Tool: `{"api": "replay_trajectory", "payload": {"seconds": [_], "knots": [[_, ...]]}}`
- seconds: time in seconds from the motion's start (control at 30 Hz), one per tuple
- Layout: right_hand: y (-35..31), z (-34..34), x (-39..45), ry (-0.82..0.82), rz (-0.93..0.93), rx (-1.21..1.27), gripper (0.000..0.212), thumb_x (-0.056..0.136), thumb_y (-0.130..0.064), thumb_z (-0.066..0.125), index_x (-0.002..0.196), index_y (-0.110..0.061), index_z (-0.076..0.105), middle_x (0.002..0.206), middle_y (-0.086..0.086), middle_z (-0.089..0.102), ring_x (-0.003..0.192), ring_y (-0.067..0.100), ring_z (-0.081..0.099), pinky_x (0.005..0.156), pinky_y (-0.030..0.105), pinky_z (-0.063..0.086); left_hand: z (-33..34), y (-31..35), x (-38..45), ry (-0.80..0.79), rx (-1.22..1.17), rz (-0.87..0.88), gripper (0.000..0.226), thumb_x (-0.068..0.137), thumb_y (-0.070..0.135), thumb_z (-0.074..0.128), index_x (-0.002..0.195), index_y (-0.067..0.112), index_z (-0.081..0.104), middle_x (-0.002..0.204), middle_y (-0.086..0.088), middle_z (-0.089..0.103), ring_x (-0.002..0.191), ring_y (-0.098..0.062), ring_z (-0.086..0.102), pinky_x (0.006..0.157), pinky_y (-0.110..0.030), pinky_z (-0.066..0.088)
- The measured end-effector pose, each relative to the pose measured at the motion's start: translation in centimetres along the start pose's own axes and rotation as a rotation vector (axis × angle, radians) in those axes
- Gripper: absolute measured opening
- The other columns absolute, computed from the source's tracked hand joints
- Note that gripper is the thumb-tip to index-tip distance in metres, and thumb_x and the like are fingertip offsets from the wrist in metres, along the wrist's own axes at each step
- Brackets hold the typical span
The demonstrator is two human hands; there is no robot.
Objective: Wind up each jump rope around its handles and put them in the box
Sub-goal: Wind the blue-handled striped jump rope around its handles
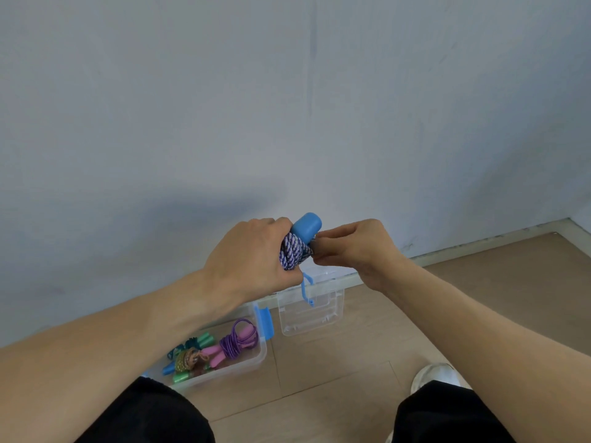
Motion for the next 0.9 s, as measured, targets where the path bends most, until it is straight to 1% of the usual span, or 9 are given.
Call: {"api": "replay_trajectory", "payload": {"seconds": [0.1, 0.3, 0.4, 0.43, 0.47, 0.6, 0.73, 0.83, 0.9], "knots": [[-0.3, -0.4, -0.4, -0.079, 0.071, 0.212, 0.030, 0.069, 0.013, 0.078, 0.098, 0.011, 0.071, 0.093, 0.025, 0.073, 0.084, 0.033, 0.074, 0.074, 0.034, 0.062, -0.8, 0.7, 0.1, 0.045, 0.058, 0.075, 0.035, 0.066, 0.042, 0.066, 0.089, 0.019, 0.054, 0.071, 0.006, 0.051, 0.060, -0.020, 0.047, 0.054, -0.031, 0.034], [0.5, -0.5, -0.6, 0.005, 0.059, 0.159, 0.018, 0.074, 0.009, 0.075, 0.092, 0.009, 0.073, 0.088, 0.026, 0.073, 0.076, 0.030, 0.071, 0.070, 0.034, 0.062, -0.1, 1.4, 0.1, -0.033, 0.086, 0.093, 0.036, 0.065, 0.045, 0.065, 0.085, 0.019, 0.050, 0.070, 0.006, 0.048, 0.060, -0.019, 0.046, 0.054, -0.032, 0.036], [0.0, -0.7, -0.8, 0.102, -0.129, -0.173, 0.006, 0.078, -0.010, 0.076, 0.084, -0.009, 0.079, 0.072, 0.007, 0.074, 0.058, 0.008, 0.063, 0.053, 0.015, 0.051, -0.2, 1.0, 0.2, -0.029, 0.033, 0.048, 0.034, 0.065, 0.042, 0.069, 0.083, 0.021, 0.050, 0.068, 0.006, 0.049, 0.058, -0.017, 0.047, 0.054, -0.032, 0.036], [-0.6, -0.6, -1.0, 0.132, -0.221, -0.324, 0.004, 0.079, -0.015, 0.076, 0.081, -0.014, 0.080, 0.067, 0.001, 0.073, 0.046, 0.001, 0.055, 0.045, 0.012, 0.042, -0.4, 0.8, 0.2, -0.028, 0.026, 0.039, 0.033, 0.065, 0.042, 0.069, 0.082, 0.021, 0.050, 0.067, 0.006, 0.049, 0.057, -0.016, 0.047, 0.053, -0.031, 0.036], [-1.0, -0.4, -1.2, 0.144, -0.299, -0.437, 0.005, 0.079, -0.017, 0.075, 0.079, -0.016, 0.080, 0.066, -0.001, 0.073, 0.041, 0.003, 0.050, 0.040, 0.013, 0.037, -0.5, 0.7, 0.2, -0.031, 0.024, 0.035, 0.033, 0.064, 0.043, 0.068, 0.081, 0.021, 0.051, 0.066, 0.007, 0.050, 0.056, -0.014, 0.047, 0.053, -0.031, 0.037], [-0.9, 0.3, -1.5, 0.089, -0.412, -0.694, 0.012, 0.080, -0.021, 0.070, 0.076, -0.009, 0.069, 0.074, 0.005, 0.070, 0.060, 0.018, 0.058, 0.053, 0.027, 0.045, -0.1, 0.8, -0.5, -0.082, -0.013, 0.021, 0.033, 0.060, 0.048, 0.063, 0.078, 0.022, 0.054, 0.061, 0.006, 0.051, 0.055, -0.011, 0.049, 0.051, -0.030, 0.039], [-0.5, 0.7, -1.4, 0.041, -0.470, -0.786, 0.016, 0.087, -0.022, 0.060, 0.080, -0.009, 0.055, 0.077, 0.002, 0.057, 0.060, 0.011, 0.044, 0.049, 0.017, 0.033, 0.6, 0.5, -0.7, -0.078, -0.106, -0.051, 0.034, 0.060, 0.050, 0.065, 0.082, 0.025, 0.055, 0.063, 0.007, 0.056, 0.056, -0.010, 0.053, 0.053, -0.034, 0.047], [-0.9, 1.0, -1.3, 0.037, -0.498, -0.811, 0.015, 0.092, -0.018, 0.052, 0.083, -0.010, 0.044, 0.079, 0.000, 0.045, 0.063, 0.009, 0.036, 0.052, 0.019, 0.032, 0.7, 0.3, -0.6, -0.103, -0.201, -0.133, 0.042, 0.058, 0.056, 0.064, 0.085, 0.026, 0.056, 0.066, 0.007, 0.060, 0.058, -0.012, 0.057, 0.056, -0.036, 0.050], [-1.2, 0.9, -1.1, 0.048, -0.500, -0.817, 0.011, 0.093, -0.016, 0.048, 0.088, -0.007, 0.044, 0.079, 0.001, 0.045, 0.063, 0.010, 0.036, 0.051, 0.021, 0.030, 1.0, 0.0, -0.4, -0.162, -0.265, -0.206, 0.040, 0.063, 0.054, 0.068, 0.087, 0.024, 0.057, 0.071, 0.006, 0.063, 0.062, -0.014, 0.060, 0.059, -0.035, 0.050]]}}
Point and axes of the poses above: each hand's wrist, its own x-axis towards the middle knuckle, its own z-axis out of the palm, y = z × x, the point moved 5 cm from there along x, towards the middle knuckle
